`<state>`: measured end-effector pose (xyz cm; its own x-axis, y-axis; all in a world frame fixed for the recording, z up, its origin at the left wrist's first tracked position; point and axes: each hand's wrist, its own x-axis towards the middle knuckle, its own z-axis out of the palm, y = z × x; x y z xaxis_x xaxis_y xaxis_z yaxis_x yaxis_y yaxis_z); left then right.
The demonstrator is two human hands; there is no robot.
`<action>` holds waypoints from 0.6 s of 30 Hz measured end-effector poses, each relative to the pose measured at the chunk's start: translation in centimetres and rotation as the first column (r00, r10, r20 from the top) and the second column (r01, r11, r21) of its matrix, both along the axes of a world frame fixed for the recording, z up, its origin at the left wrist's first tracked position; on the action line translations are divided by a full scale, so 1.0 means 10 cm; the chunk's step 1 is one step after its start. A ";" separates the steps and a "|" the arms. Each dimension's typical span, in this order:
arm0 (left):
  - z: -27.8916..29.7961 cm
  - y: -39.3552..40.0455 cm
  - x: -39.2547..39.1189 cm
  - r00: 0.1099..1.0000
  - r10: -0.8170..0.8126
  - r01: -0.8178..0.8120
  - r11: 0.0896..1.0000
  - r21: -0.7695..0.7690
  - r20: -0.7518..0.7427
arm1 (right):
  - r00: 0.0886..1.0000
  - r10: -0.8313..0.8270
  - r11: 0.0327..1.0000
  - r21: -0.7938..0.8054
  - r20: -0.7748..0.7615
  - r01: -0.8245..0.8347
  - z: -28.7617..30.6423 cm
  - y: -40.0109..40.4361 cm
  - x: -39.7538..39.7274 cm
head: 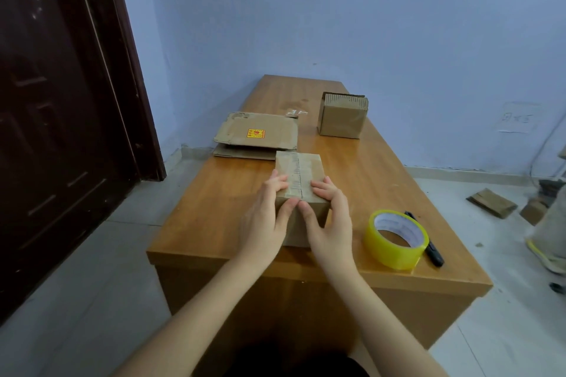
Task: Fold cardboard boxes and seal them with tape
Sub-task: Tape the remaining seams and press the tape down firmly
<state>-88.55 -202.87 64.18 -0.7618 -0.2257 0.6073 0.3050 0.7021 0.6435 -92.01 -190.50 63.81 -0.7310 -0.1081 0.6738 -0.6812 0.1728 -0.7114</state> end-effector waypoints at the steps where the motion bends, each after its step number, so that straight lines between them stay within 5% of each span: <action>1: -0.01 0.01 0.00 1.000 0.024 -0.024 1.000 -0.020 -0.011 | 1.000 0.011 1.000 -0.019 -0.013 -0.011 0.00 0.01 -0.01; 4: 0.01 -0.05 0.01 0.998 -0.027 0.026 1.000 -0.008 -0.058 | 0.994 0.103 0.995 -0.013 -0.035 -0.103 0.02 0.10 -0.05; 11: 0.15 -0.21 0.13 0.944 -0.328 0.308 0.906 0.291 0.022 | 0.926 0.364 0.930 0.013 0.104 -0.367 0.10 0.33 -0.12; 18: 0.15 -0.13 0.09 0.978 -0.201 0.211 0.936 0.283 -0.062 | 0.987 0.161 0.987 0.004 0.011 -0.161 0.10 0.19 -0.10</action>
